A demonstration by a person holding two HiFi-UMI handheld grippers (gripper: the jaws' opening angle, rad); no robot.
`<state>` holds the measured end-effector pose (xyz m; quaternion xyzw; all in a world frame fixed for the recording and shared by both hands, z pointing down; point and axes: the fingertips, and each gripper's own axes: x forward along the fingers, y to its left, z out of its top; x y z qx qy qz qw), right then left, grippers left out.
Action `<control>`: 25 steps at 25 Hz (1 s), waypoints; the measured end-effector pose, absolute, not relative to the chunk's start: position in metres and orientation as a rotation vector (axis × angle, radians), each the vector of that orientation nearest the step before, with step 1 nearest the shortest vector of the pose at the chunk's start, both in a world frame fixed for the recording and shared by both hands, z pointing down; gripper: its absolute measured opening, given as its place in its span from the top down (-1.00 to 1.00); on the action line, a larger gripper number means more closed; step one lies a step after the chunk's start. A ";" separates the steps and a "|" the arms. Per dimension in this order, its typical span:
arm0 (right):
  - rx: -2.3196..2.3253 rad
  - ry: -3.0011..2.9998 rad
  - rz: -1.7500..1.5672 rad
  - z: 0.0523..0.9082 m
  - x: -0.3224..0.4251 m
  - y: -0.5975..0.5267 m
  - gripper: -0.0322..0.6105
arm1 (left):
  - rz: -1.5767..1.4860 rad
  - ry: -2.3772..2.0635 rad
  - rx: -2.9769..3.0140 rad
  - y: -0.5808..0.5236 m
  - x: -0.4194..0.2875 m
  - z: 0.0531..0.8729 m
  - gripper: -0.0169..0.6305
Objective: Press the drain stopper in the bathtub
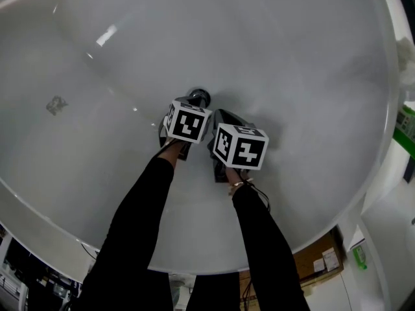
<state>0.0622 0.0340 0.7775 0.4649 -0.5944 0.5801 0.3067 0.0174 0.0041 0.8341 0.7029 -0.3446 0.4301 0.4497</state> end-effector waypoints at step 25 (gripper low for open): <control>1.223 -1.519 1.561 0.794 0.063 0.045 0.89 | 1.158 -0.819 1.675 0.006 0.019 0.857 0.92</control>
